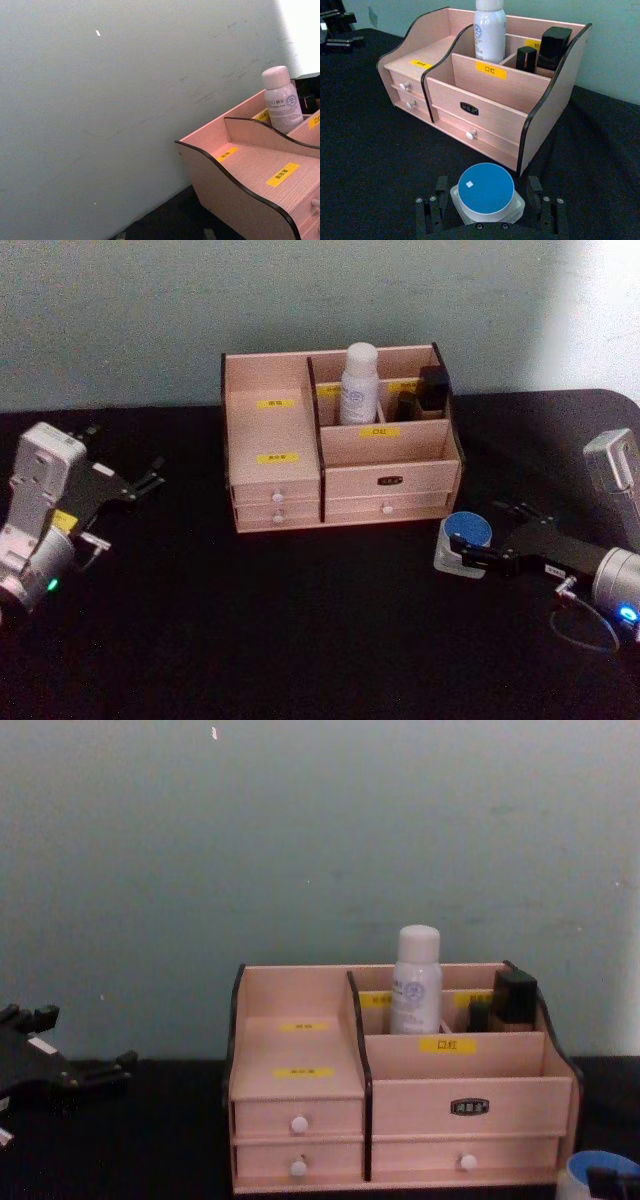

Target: Pick up the facial cleanser and watermelon frost from the table and place them into the tiered storage box.

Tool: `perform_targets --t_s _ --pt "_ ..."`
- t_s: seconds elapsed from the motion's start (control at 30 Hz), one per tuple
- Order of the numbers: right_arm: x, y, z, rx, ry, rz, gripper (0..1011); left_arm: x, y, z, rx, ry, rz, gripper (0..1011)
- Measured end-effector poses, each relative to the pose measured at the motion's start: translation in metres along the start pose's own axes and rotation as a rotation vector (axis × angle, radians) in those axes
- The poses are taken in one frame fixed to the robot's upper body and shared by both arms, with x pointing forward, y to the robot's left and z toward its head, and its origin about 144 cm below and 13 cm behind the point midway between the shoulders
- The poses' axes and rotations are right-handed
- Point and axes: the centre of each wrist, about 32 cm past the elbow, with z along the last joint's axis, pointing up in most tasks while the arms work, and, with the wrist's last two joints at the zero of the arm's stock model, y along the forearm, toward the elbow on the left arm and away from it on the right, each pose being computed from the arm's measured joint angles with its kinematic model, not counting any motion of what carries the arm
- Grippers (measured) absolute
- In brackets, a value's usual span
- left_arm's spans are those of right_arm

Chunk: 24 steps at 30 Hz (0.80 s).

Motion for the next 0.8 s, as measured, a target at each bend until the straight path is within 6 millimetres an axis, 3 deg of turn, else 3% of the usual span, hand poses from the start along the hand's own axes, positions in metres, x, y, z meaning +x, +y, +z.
perform_targets --t_s 0.8 --pt "-0.0008 0.0022 -0.0026 -0.033 -0.007 0.013 1000 0.0 0.0 0.0 0.0 0.0 0.0 1001"
